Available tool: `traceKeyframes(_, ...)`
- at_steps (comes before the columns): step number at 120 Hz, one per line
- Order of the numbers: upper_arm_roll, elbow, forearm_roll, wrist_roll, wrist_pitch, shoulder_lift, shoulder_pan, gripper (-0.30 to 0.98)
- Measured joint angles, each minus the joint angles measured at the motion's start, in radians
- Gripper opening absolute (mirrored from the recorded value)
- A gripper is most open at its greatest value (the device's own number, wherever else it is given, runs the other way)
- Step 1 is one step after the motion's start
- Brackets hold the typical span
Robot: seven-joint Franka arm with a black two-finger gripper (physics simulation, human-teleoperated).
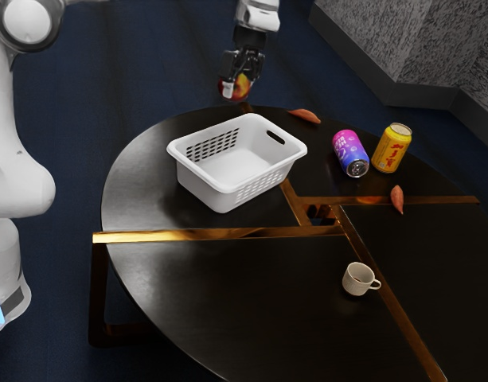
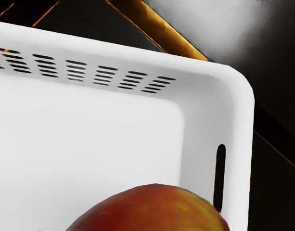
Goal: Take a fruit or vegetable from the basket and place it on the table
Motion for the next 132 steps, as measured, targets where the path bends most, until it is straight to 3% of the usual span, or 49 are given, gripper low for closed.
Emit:
traceKeyframes(20,0.013,0.029,0.003,-0.007,0.114,0.0,0.002,0.49)
traceKeyframes(38,0.073,0.013,0.006,0.004,0.344,-0.005,-0.006,0.49)
traceKeyframes(53,0.198,-0.013,0.01,0.025,0.575,-0.038,-0.138,0.48)
traceKeyframes(82,0.299,-0.015,0.091,0.057,0.887,-0.125,-0.337,0.47)
traceKeyframes(104,0.317,-0.018,0.111,0.073,1.004,-0.168,-0.431,0.47)
traceKeyframes(132,0.364,-0.045,0.116,0.087,1.058,-0.25,-0.456,0.48)
